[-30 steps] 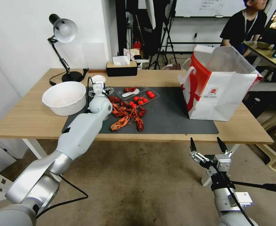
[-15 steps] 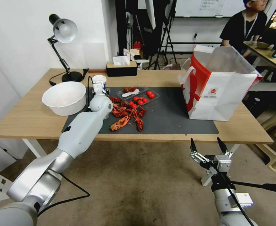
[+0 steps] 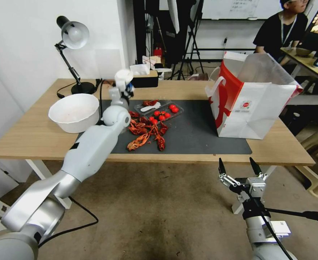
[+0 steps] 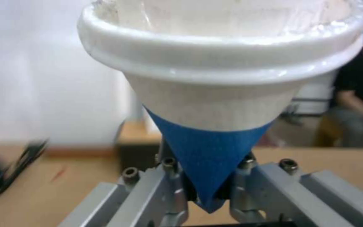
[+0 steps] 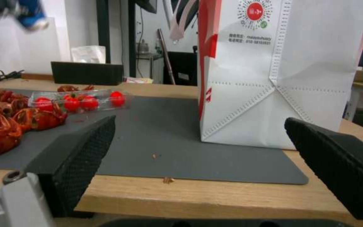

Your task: Pick up the trash from the table and place it into the takeout bag.

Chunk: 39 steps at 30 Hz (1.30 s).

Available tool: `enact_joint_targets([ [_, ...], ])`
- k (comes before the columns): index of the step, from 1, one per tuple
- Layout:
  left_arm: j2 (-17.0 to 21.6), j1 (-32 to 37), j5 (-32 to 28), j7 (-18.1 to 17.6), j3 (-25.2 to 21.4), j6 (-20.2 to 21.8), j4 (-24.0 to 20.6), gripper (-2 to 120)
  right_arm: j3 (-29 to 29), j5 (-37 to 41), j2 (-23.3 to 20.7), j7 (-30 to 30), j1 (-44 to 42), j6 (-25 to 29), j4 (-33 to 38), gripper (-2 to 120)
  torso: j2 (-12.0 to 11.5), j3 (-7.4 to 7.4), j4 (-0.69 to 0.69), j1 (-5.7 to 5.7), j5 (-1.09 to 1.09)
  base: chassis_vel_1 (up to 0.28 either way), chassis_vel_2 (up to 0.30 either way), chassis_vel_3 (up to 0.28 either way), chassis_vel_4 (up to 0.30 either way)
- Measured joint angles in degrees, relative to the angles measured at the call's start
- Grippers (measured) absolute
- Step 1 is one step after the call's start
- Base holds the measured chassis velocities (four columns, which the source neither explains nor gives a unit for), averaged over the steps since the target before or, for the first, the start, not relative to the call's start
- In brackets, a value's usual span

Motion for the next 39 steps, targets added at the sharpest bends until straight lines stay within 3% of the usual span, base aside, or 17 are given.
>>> enact_joint_targets([
  [2, 0.1, -2.5, -0.2, 2.7, 2.0, -1.3, -0.9, 3, 0.0, 0.0, 0.0, 0.0, 0.0, 0.0, 0.1, 100, 0.0, 0.0, 0.0, 0.0, 0.01, 0.0, 0.0, 0.0, 0.0],
  [7, -0.3, -6.0, -0.2, 5.8, 5.7, -2.9, -0.9, 3, 0.1, 0.0, 0.1, 0.0, -0.1, -0.1, 0.3, 100, 0.0, 0.0, 0.02, 0.0, 0.0, 0.0, 0.0, 0.0, 0.0],
  [14, -3.8, -14.3, -1.3, 13.9, 15.5, -6.9, 1.2, 3, 0.1, -0.2, 0.5, 0.0, -0.2, -0.1, 0.4, 100, 0.0, 0.0, 0.0, 0.0, 0.01, 0.0, 0.0, 0.0, 0.0],
  [19, -6.4, -18.5, -1.5, 16.1, 19.3, -7.9, 2.2, 3, 0.1, -0.4, 0.6, 0.0, -0.2, -0.1, 0.4, 100, 0.0, 0.0, 0.0, 0.01, 0.01, 0.0, 0.0, 0.0, 0.0],
  [28, -14.8, -25.9, -1.7, 19.5, 26.1, -10.2, 7.0, 3, -0.1, -0.5, 0.9, 0.0, 0.1, -0.1, 0.1, 100, 0.0, 0.0, 0.0, 0.0, 0.02, 0.0, 0.0, 0.0, 0.0],
  [33, -20.1, -28.5, 3.4, 20.8, 29.6, -12.2, 11.3, 3, -0.2, -0.5, 1.0, 0.0, 0.2, -0.1, -0.2, 100, 0.0, 0.0, 0.0, 0.0, 0.01, 0.0, 0.0, 0.0, 0.0],
  [39, -22.7, -30.2, 10.6, 22.3, 32.4, -14.0, 16.9, 3, -0.2, -0.5, 1.0, -0.1, 0.2, -0.1, -0.3, 100, 0.0, 0.0, -0.02, 0.0, 0.02, 0.0, 0.0, 0.0, 0.0],
])
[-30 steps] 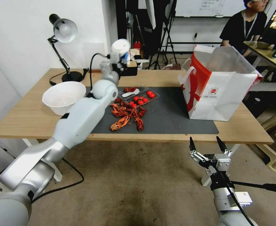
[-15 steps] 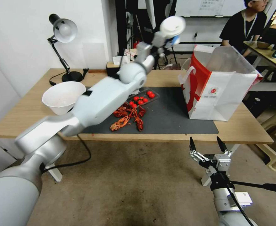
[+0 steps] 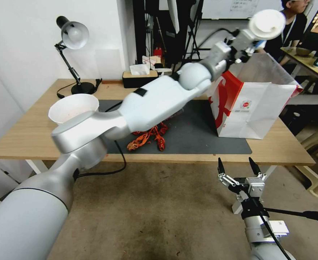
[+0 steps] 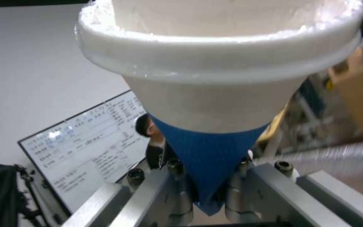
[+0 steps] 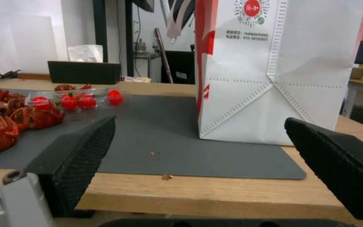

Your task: Pick up the trash from the table and place it into the takeout bag.

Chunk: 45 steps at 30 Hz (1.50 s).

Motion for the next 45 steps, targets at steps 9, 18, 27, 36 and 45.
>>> enact_joint_targets([
  [9, 0.2, -2.4, 15.3, 3.3, 5.0, -4.6, 10.4, 3, 0.4, 0.4, 0.1, -0.1, -0.1, 0.6, -0.2, 100, 0.0, 0.0, 0.03, 0.01, -0.02, 0.0, 0.0, 0.0, 0.0],
  [18, 0.2, -2.5, 18.9, 5.7, 5.3, -7.3, 12.1, 3, 0.5, 0.6, 0.0, -0.1, 0.1, 0.6, -0.4, 100, 0.0, 0.0, 0.02, 0.0, -0.02, 0.0, 0.0, 0.0, 0.0],
  [27, 0.3, -2.5, 20.9, 6.1, 5.4, -8.9, 13.1, 11, 0.5, 0.7, 0.0, -0.1, 0.3, 0.6, -0.6, 100, 0.0, 0.0, 0.02, 0.0, -0.03, 0.0, 0.0, 0.0, 0.0],
  [36, 0.3, -2.8, 21.7, 6.0, 5.7, -9.4, 12.3, 46, 0.6, 0.7, 0.1, -0.1, 0.4, 0.6, -0.7, 100, 0.0, 0.0, 0.02, 0.0, -0.02, 0.0, 0.0, 0.0, 0.0],
  [45, 0.3, -3.3, 21.8, 5.9, 6.5, -9.8, 12.7, 74, 0.7, 0.9, 0.0, 0.0, 0.4, 0.6, -0.6, 100, 0.0, 0.0, 0.02, 0.0, -0.02, 0.0, 0.0, 0.0, 0.0],
])
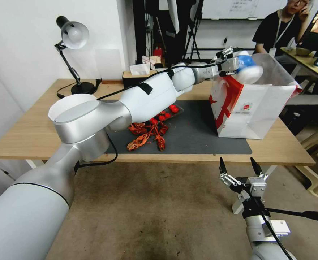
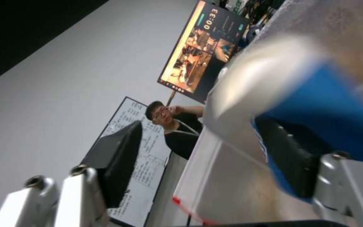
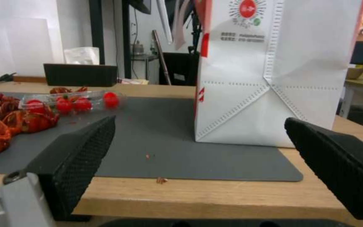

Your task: Pick up the trash from the table and place it into the takeout bag.

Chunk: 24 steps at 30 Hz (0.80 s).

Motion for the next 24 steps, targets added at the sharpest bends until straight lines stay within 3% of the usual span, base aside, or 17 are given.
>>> enact_joint_targets([
  [2, 0.0, 0.0, 0.0, -0.1, 0.1, -0.2, 0.1, 85, 0.1, 0.0, 0.0, 0.0, 0.0, 0.0, 0.0, 100, 0.0, 0.0, 0.0, 0.0, 0.0, 0.0, 0.0, 0.0, 0.0],
  [6, 0.0, 0.0, -0.2, -0.6, 0.0, -0.2, 0.1, 98, 0.0, 0.1, 0.1, 0.0, -0.1, 0.0, -0.1, 100, 0.0, 0.0, 0.0, 0.0, 0.0, 0.0, 0.0, 0.0, 0.0],
  [14, 0.0, 0.3, -3.4, -2.7, -1.1, 0.8, -0.4, 100, -0.1, 0.0, 0.2, 0.0, -0.1, 0.0, -0.2, 100, 0.0, 0.0, 0.01, 0.0, 0.0, 0.0, 0.0, 0.0, 0.0],
  [18, 0.0, 1.0, -12.6, -8.2, -0.7, 6.5, -4.2, 100, -0.2, -0.1, 0.2, 0.0, -0.1, 0.0, -0.2, 100, 0.0, 0.0, 0.0, 0.0, 0.0, 0.0, 0.0, 0.0, 0.0],
  [19, 0.0, 1.0, -12.6, -8.2, -0.7, 6.5, -4.2, 100, -0.2, -0.1, 0.2, 0.0, -0.1, 0.0, -0.2, 100, 0.0, 0.0, 0.0, 0.0, 0.0, 0.0, 0.0, 0.0, 0.0],
  [23, 0.0, 2.7, -23.6, -16.0, -1.0, 13.5, -9.8, 100, -0.4, -0.2, 0.2, 0.0, 0.0, 0.0, -0.2, 100, 0.0, 0.0, 0.01, 0.0, 0.0, 0.0, 0.0, 0.0, 0.0],
  [24, 0.0, 2.7, -23.6, -16.0, -1.0, 13.5, -9.8, 100, -0.4, -0.2, 0.2, 0.0, 0.0, 0.0, -0.2, 100, 0.0, 0.0, 0.01, 0.0, 0.0, 0.0, 0.0, 0.0, 0.0],
])
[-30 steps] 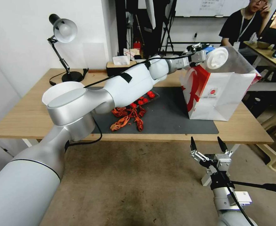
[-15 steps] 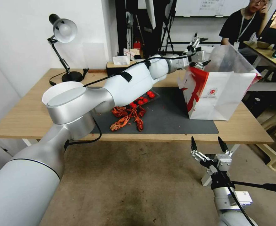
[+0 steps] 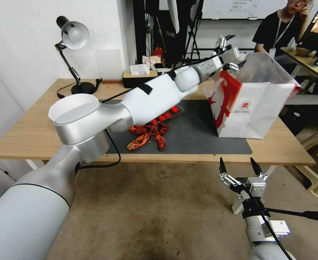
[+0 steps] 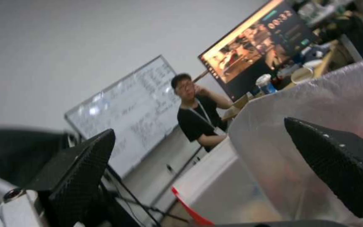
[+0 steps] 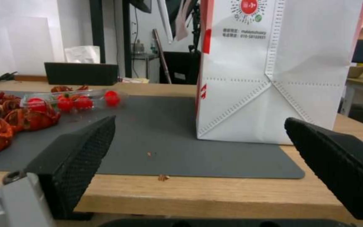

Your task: Pick up the trash from the table and place it into the takeout bag.

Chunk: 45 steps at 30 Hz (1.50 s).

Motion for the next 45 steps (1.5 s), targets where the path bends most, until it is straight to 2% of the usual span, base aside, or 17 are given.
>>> enact_joint_targets([
  [3, 0.0, 2.1, -10.2, -9.2, -1.1, 5.9, -7.4, 100, -0.1, -0.1, 0.0, 0.0, 0.0, 0.0, 0.0, 100, 0.0, 0.0, -0.01, 0.0, 0.0, 0.0, 0.0, 0.0, 0.0],
  [5, 0.0, 2.6, -11.6, -10.6, -1.6, 6.9, -8.7, 100, -0.1, -0.1, 0.0, 0.0, 0.0, 0.0, 0.0, 100, 0.0, -0.01, -0.02, 0.0, 0.0, 0.0, 0.0, 0.0, 0.0],
  [7, 0.4, 4.8, -16.5, -15.8, -3.9, 10.5, -13.7, 100, -0.1, -0.1, -0.1, 0.0, -0.1, -0.1, 0.2, 100, 0.0, 0.0, -0.04, 0.0, 0.0, 0.0, 0.0, 0.0, 0.0],
  [11, 2.6, 7.1, -18.1, -21.0, -6.8, 12.0, -16.9, 100, -0.1, -0.2, -0.2, 0.0, -0.2, -0.1, 0.3, 100, 0.0, -0.01, -0.01, -0.01, 0.0, 0.0, 0.0, 0.0, 0.0],
  [13, 3.6, 8.0, -18.1, -22.3, -7.8, 12.2, -18.0, 100, -0.1, -0.2, -0.2, 0.0, -0.3, -0.1, 0.3, 100, 0.0, 0.0, 0.01, -0.01, 0.0, 0.0, 0.0, 0.0, 0.0],
  [15, 6.9, 10.6, -18.0, -25.9, -10.4, 13.2, -21.8, 100, -0.2, -0.4, 0.0, 0.0, -0.3, -0.2, 0.4, 100, 0.0, 0.0, 0.02, -0.01, -0.01, 0.0, 0.0, 0.0, 0.0],
  [17, 7.6, 11.2, -18.0, -26.7, -10.9, 13.5, -22.9, 100, -0.2, -0.5, 0.0, 0.0, -0.3, -0.2, 0.4, 100, 0.0, 0.0, 0.02, -0.01, -0.01, 0.0, 0.0, 0.0, 0.0],
  [18, 9.0, 12.4, -18.7, -28.2, -11.9, 14.3, -25.2, 100, -0.2, -0.7, 0.2, 0.0, -0.4, -0.2, 0.4, 100, 0.0, -0.01, 0.01, -0.01, -0.01, 0.0, 0.0, 0.0, 0.0],
  [27, 11.1, 14.4, -19.7, -29.2, -13.3, 15.4, -28.5, 100, -0.1, -0.9, 0.5, 0.0, -0.8, -0.3, 0.9, 100, 0.0, -0.01, -0.02, -0.01, -0.02, 0.0, 0.0, 0.0, 0.0],
  [31, 13.7, 16.3, -19.7, -29.3, -14.3, 15.4, -31.8, 100, -0.1, -1.1, 0.5, 0.1, -0.9, -0.4, 1.2, 100, 0.0, 0.0, 0.0, -0.01, -0.01, 0.0, 0.0, 0.0, 0.0],
  [34, 18.7, 20.6, -16.6, -28.8, -15.9, 14.8, -36.4, 100, 0.0, -1.2, 0.5, 0.2, -1.3, -0.5, 1.5, 100, 0.0, -0.01, -0.01, -0.01, 0.0, 0.0, 0.0, 0.0, 0.0],
  [35, 18.7, 20.6, -16.6, -28.8, -15.9, 14.8, -36.4, 100, 0.0, -1.2, 0.5, 0.2, -1.3, -0.5, 1.5, 100, 0.0, -0.01, -0.01, -0.01, 0.0, 0.0, 0.0, 0.0, 0.0],
  [38, 24.8, 26.9, -13.7, -27.8, -18.7, 14.1, -42.4, 100, -0.1, -1.3, 0.5, 0.2, -1.3, -0.5, 1.6, 100, 0.0, -0.01, -0.01, -0.01, -0.02, 0.0, 0.0, 0.0, 0.0],
  [39, 24.8, 26.9, -13.7, -27.8, -18.7, 14.1, -42.4, 100, -0.1, -1.3, 0.5, 0.2, -1.3, -0.5, 1.6, 100, 0.0, -0.01, -0.01, -0.01, -0.02, 0.0, 0.0, 0.0, 0.0],
  [42, 29.4, 32.8, -11.8, -26.5, -21.8, 12.9, -46.7, 100, -0.1, -1.4, 0.6, 0.2, -1.3, -0.5, 1.8, 100, 0.0, -0.01, 0.0, 0.0, -0.01, 0.0, 0.0, 0.0, 0.0],
  [45, 31.5, 36.6, -10.5, -25.6, -23.8, 12.1, -49.0, 100, -0.2, -1.4, 0.5, 0.2, -1.3, -0.5, 2.0, 100, 0.0, -0.01, 0.0, 0.0, -0.02, 0.0, 0.0, 0.0, 0.0],
])
